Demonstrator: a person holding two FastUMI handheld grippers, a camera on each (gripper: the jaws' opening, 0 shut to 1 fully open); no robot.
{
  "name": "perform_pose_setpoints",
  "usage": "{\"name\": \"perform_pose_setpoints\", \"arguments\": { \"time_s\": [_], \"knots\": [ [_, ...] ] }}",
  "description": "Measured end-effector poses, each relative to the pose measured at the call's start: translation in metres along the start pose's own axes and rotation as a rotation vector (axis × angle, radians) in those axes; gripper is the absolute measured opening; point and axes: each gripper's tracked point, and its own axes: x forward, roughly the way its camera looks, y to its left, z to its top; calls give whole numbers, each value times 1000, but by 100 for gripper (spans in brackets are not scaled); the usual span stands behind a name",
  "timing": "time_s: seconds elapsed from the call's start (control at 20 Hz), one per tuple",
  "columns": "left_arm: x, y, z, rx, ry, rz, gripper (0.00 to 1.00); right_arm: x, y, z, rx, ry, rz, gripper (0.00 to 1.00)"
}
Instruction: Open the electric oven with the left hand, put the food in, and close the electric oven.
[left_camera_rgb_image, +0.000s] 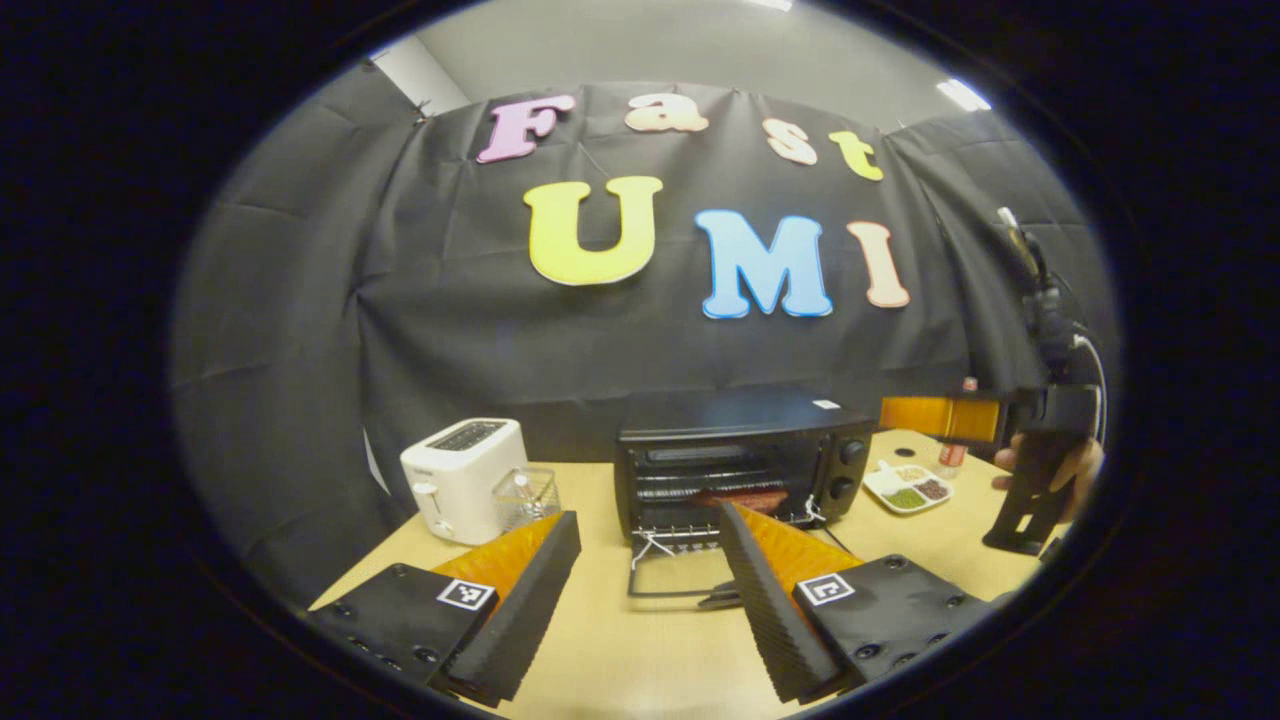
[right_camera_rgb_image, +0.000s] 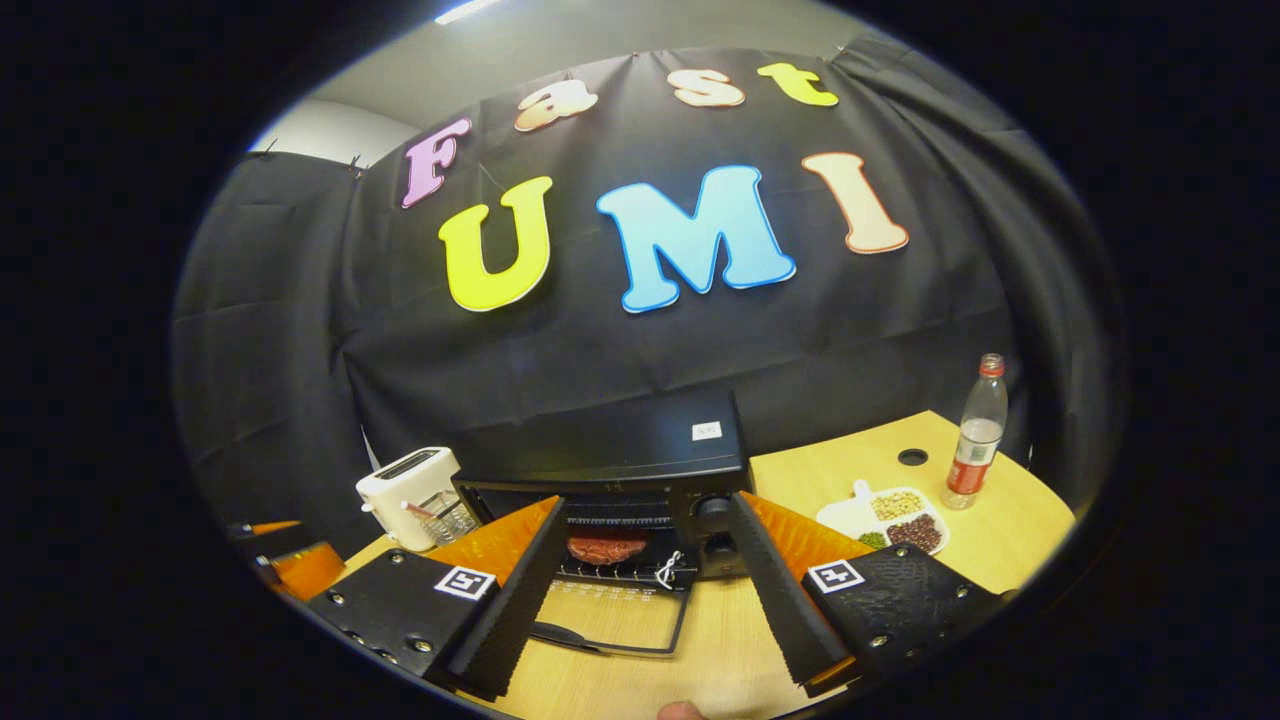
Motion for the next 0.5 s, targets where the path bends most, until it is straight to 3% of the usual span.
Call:
{"name": "perform_pose_setpoints", "arguments": {
  "time_s": [0.35, 0.4, 0.5],
  "knots": [
    [27, -50, -74, -63, 188, -88, 98, -64, -37, 39, -53, -86, -85, 98],
    [30, -58, -85, -62, 221, -96, 94, -70, -43, 41, -56, -87, -96, 98],
    [37, -71, -110, -61, 293, -112, 99, -83, -52, 41, -53, -83, -118, 97]
  ]
}}
